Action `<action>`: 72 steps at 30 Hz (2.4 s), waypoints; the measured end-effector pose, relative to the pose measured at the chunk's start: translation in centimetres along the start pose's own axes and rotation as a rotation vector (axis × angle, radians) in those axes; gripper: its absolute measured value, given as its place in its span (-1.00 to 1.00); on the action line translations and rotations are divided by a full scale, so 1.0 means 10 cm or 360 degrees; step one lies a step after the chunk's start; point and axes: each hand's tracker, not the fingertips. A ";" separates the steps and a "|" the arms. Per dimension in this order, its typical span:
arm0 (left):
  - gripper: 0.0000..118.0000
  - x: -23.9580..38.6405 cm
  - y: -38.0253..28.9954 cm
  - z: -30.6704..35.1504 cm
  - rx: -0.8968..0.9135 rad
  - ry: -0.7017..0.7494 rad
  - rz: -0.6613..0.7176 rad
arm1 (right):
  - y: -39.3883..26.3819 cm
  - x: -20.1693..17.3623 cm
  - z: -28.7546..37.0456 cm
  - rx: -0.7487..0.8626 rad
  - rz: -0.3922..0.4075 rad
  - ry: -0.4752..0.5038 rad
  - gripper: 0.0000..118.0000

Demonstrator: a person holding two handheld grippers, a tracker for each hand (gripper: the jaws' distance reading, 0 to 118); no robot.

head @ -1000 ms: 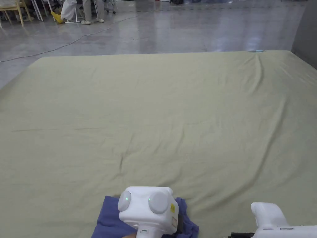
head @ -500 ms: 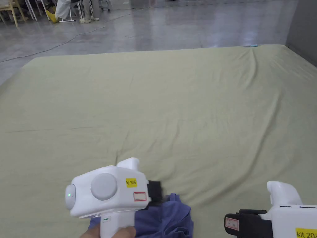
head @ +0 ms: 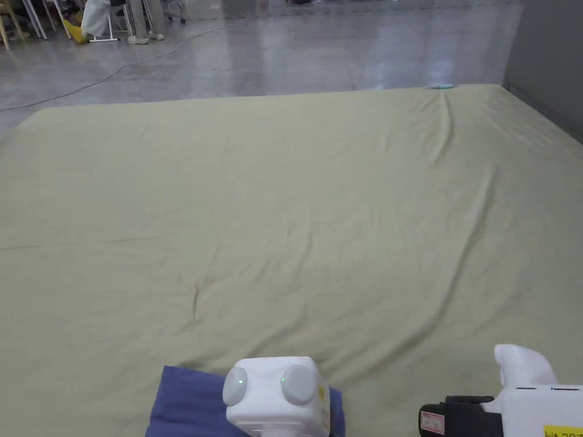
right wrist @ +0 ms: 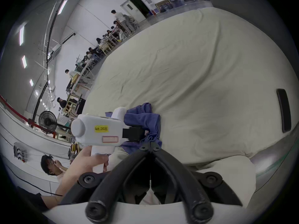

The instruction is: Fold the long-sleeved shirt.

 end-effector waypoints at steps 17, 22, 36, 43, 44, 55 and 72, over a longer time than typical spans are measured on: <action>-1.00 -1.25 -0.24 1.21 0.0311 -0.0387 0.0289 | 0.33 -0.42 -0.80 -0.0074 0.0093 0.0044 -1.00; -1.00 -2.07 -0.44 1.30 0.0352 -0.0183 0.0538 | 0.21 -0.71 -1.74 -0.0277 0.0187 0.0066 -1.00; -0.64 -2.38 -0.63 1.03 0.0285 -0.0261 0.0585 | 0.03 -0.41 -2.41 -0.0417 0.0118 -0.0015 -1.00; 0.93 -2.67 -0.39 0.68 0.0282 -0.0675 0.0762 | 0.00 -0.14 -2.39 -0.0403 -0.0051 0.0216 -1.00; 0.93 -2.70 -0.36 0.59 0.0224 -0.0699 0.0762 | -0.01 -0.10 -2.38 -0.0402 -0.0081 0.0243 -1.00; 0.06 -2.43 -0.34 0.04 0.0036 -0.1411 0.0818 | 0.01 -0.05 -2.41 -0.0424 -0.0085 0.0278 -1.00; -0.72 -2.93 -0.25 1.25 0.0285 -0.0576 0.0600 | 0.02 -1.14 -1.60 -0.0166 0.0372 0.0382 -1.00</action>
